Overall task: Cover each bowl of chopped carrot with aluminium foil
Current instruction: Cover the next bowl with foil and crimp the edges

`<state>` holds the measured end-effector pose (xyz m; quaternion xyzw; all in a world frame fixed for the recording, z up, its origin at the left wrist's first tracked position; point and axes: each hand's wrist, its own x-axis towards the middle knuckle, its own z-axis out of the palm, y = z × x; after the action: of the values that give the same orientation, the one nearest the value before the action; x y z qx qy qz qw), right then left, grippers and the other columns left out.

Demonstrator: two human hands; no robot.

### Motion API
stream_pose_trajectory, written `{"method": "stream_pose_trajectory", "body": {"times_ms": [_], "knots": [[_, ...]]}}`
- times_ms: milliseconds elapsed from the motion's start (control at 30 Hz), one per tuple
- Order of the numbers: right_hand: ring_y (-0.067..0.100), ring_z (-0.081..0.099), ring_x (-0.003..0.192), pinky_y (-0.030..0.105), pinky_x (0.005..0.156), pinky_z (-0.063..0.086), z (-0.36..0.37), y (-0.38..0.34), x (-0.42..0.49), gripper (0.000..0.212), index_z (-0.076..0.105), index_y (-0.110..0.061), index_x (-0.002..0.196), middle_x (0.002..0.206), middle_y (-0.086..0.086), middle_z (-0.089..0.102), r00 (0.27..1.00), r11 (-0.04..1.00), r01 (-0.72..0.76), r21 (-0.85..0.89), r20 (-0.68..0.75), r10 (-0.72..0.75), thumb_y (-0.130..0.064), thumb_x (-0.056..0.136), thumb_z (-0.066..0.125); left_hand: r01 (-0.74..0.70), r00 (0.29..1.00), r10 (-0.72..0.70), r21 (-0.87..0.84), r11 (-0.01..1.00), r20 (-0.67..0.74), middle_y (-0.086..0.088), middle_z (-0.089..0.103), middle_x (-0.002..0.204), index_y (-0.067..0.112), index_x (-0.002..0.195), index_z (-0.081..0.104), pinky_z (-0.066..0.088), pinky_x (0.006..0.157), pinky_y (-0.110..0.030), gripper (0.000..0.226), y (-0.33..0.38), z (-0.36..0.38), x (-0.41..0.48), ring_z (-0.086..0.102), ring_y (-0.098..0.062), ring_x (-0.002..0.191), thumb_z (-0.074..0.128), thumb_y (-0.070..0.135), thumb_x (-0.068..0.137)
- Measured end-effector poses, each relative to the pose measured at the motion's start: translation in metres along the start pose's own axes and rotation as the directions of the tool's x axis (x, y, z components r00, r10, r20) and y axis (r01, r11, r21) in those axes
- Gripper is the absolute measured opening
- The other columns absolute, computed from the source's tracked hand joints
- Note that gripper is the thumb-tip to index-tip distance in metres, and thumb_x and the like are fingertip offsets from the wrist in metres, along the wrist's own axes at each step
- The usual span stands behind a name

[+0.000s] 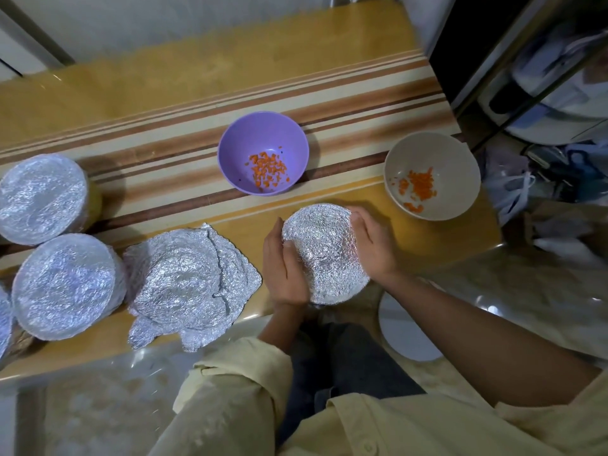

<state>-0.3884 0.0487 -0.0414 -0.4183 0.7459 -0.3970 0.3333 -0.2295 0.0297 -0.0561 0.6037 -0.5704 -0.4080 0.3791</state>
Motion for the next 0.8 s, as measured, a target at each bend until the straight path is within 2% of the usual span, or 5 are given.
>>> {"method": "stream_pose_trajectory", "body": {"times_ms": [267,433,533,667,800], "knots": [[0.006,0.031,0.057,0.021,0.053,0.029,-0.003,-0.006,-0.001,0.03,0.052,0.0,0.09,0.066,0.003,0.038,0.997,0.993,-0.064,0.1,0.057,0.059,-0.021,0.104,0.036,0.026,1.0,-0.026,-0.039,0.999,-0.001,0.007,0.049,0.137,0.004,0.141,0.051,0.027,0.107,-0.007,0.049,0.002,-0.002,0.001,0.042,0.005,0.125,0.036,0.021,0.097],[0.008,0.033,0.059,0.02,0.055,0.03,-0.007,-0.013,-0.002,0.031,0.051,-0.008,0.083,0.068,0.002,0.038,0.996,0.996,-0.074,0.047,0.059,0.071,-0.022,0.104,0.035,-0.021,1.0,0.021,0.025,0.999,0.011,-0.011,0.048,0.144,0.001,0.144,0.044,0.029,0.117,-0.035,0.058,0.002,-0.01,0.003,0.042,-0.023,0.136,0.029,0.035,0.1],[0.004,0.031,0.056,0.023,0.056,0.027,-0.001,-0.011,-0.009,0.033,0.04,-0.019,0.071,0.063,-0.006,0.034,0.982,0.989,-0.135,0.067,-0.121,0.142,-0.014,0.104,0.034,-0.073,0.995,0.084,0.163,0.984,-0.06,-0.024,0.049,0.138,-0.006,0.138,0.048,0.027,0.113,-0.036,0.059,0.0,-0.013,-0.001,0.044,-0.037,0.131,0.027,0.034,0.1],[0.013,0.044,0.07,0.028,0.069,0.032,0.012,-0.008,-0.021,0.021,0.056,-0.003,0.096,0.077,-0.003,0.05,0.883,0.948,-0.258,0.188,-0.352,0.311,-0.008,0.1,0.037,-0.026,0.999,0.033,0.171,0.985,-0.038,-0.023,0.055,0.13,-0.005,0.136,0.051,0.032,0.109,-0.04,0.064,0.001,-0.011,-0.005,0.047,-0.037,0.124,0.025,0.04,0.098],[0.023,0.052,0.099,0.027,0.08,0.036,0.008,-0.011,-0.025,0.05,0.058,-0.006,0.122,0.111,0.009,0.062,0.881,0.946,-0.286,0.154,-0.346,0.323,-0.028,0.084,0.033,-0.052,0.998,0.056,0.171,0.984,-0.018,-0.023,0.056,0.134,-0.005,0.139,0.049,0.035,0.109,-0.048,0.067,0.003,-0.009,-0.003,0.048,-0.038,0.126,0.023,0.042,0.099]]}}
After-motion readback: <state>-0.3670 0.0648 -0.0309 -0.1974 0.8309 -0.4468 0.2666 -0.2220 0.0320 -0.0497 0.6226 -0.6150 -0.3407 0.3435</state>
